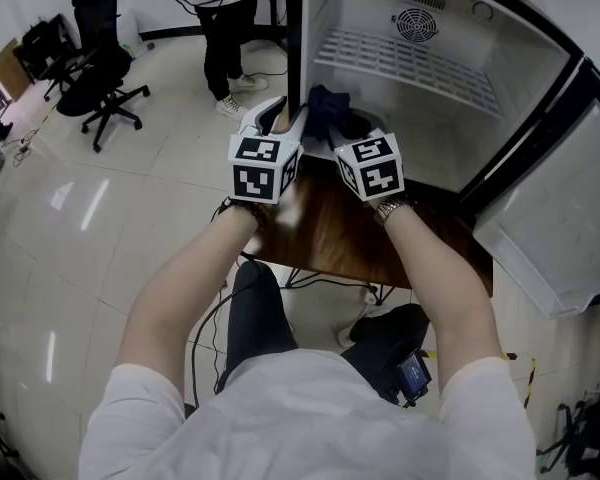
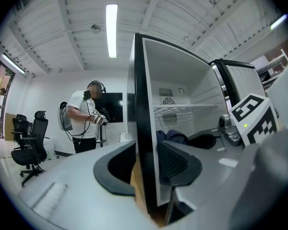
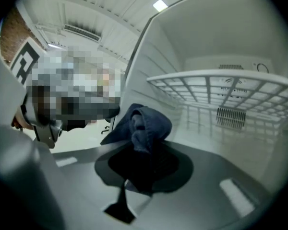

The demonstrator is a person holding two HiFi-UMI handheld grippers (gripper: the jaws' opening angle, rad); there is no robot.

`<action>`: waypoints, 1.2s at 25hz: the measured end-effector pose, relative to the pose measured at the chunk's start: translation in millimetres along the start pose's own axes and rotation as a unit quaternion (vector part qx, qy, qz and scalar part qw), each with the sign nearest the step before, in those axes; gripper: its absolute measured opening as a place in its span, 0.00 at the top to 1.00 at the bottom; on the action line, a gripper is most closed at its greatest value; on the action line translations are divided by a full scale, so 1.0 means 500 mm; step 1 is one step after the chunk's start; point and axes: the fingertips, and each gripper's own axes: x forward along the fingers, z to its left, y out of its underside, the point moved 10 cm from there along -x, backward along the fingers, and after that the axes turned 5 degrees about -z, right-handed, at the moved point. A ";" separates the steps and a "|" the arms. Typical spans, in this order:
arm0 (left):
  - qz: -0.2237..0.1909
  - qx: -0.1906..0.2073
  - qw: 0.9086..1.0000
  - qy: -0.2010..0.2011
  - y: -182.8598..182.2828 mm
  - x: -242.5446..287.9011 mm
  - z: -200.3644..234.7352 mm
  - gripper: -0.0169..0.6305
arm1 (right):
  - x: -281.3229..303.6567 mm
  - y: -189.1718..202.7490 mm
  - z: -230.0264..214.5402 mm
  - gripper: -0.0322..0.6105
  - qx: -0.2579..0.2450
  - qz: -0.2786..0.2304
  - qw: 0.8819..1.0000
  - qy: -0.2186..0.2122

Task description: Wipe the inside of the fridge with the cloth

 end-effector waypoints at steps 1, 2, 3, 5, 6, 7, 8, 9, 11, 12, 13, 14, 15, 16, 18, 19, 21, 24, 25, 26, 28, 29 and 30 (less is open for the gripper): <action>0.001 0.001 1.000 0.001 0.001 0.001 0.000 0.76 | 0.006 0.000 0.002 0.83 0.000 0.000 1.000 -0.002; 0.001 0.001 1.000 0.002 0.002 0.002 0.001 0.76 | 0.012 -0.001 0.003 0.83 0.000 0.000 1.000 -0.003; 0.001 0.001 1.000 0.004 0.003 0.004 0.002 0.76 | 0.018 -0.001 0.005 0.83 0.000 0.000 1.000 -0.004; 0.001 0.000 1.000 0.006 0.003 0.007 0.003 0.76 | 0.031 -0.002 0.008 0.83 0.000 0.000 1.000 -0.006; 0.001 -0.001 1.000 0.006 0.003 0.008 0.004 0.76 | 0.038 -0.003 0.009 0.83 0.000 0.000 1.000 -0.007; 0.001 -0.003 1.000 0.006 0.003 0.009 0.004 0.76 | 0.044 -0.003 0.009 0.83 0.000 0.001 1.000 -0.007; 0.001 -0.004 1.000 0.006 0.004 0.009 0.004 0.76 | 0.049 -0.003 0.009 0.83 0.000 0.001 1.000 -0.006; 0.001 -0.005 1.000 0.006 0.004 0.009 0.003 0.76 | 0.054 -0.003 0.008 0.83 0.000 0.002 1.000 -0.004; 0.000 -0.008 1.000 0.008 0.004 0.009 0.003 0.76 | 0.063 -0.002 0.006 0.83 0.001 0.004 1.000 0.000; 0.000 -0.010 1.000 0.009 0.004 0.009 0.004 0.76 | 0.068 -0.002 0.004 0.83 0.001 0.005 1.000 0.002; -0.001 -0.011 1.000 0.009 0.004 0.009 0.004 0.76 | 0.072 -0.002 0.002 0.83 0.001 0.005 1.000 0.004; -0.001 -0.012 1.000 0.009 0.004 0.009 0.005 0.76 | 0.076 -0.002 -0.001 0.83 0.002 0.006 1.000 0.007; -0.001 -0.013 1.000 0.009 0.004 0.009 0.005 0.76 | 0.080 -0.002 -0.005 0.83 0.003 0.007 1.000 0.009; -0.001 -0.014 1.000 0.010 0.004 0.009 0.005 0.76 | 0.085 -0.002 -0.008 0.83 0.004 0.008 1.000 0.011; -0.002 -0.017 1.000 0.010 0.004 0.009 0.005 0.76 | 0.093 -0.002 -0.015 0.83 0.004 0.011 1.000 0.017; -0.002 -0.018 1.000 0.011 0.004 0.008 0.006 0.76 | 0.098 -0.002 -0.019 0.83 0.004 0.013 1.000 0.020; -0.002 -0.020 1.000 0.012 0.004 0.008 0.006 0.76 | 0.108 -0.002 -0.027 0.83 0.005 0.015 1.000 0.027; -0.003 -0.020 1.000 0.014 0.003 0.008 0.007 0.76 | 0.124 -0.003 -0.040 0.83 0.006 0.018 0.999 0.038; -0.003 -0.020 1.000 0.015 0.003 0.008 0.007 0.76 | 0.129 -0.003 -0.044 0.83 0.006 0.019 0.999 0.041; -0.004 -0.020 1.000 0.015 0.003 0.007 0.007 0.76 | 0.134 -0.003 -0.048 0.83 0.007 0.021 0.999 0.045; -0.004 -0.020 1.000 0.016 0.003 0.007 0.007 0.76 | 0.142 -0.002 -0.055 0.83 0.009 0.022 0.998 0.053; -0.005 -0.020 1.000 0.015 0.003 0.007 0.007 0.76 | 0.146 -0.002 -0.058 0.83 0.011 0.022 0.998 0.057; -0.005 -0.020 1.000 0.014 0.004 0.007 0.007 0.76 | 0.151 -0.001 -0.060 0.83 0.012 0.022 0.998 0.061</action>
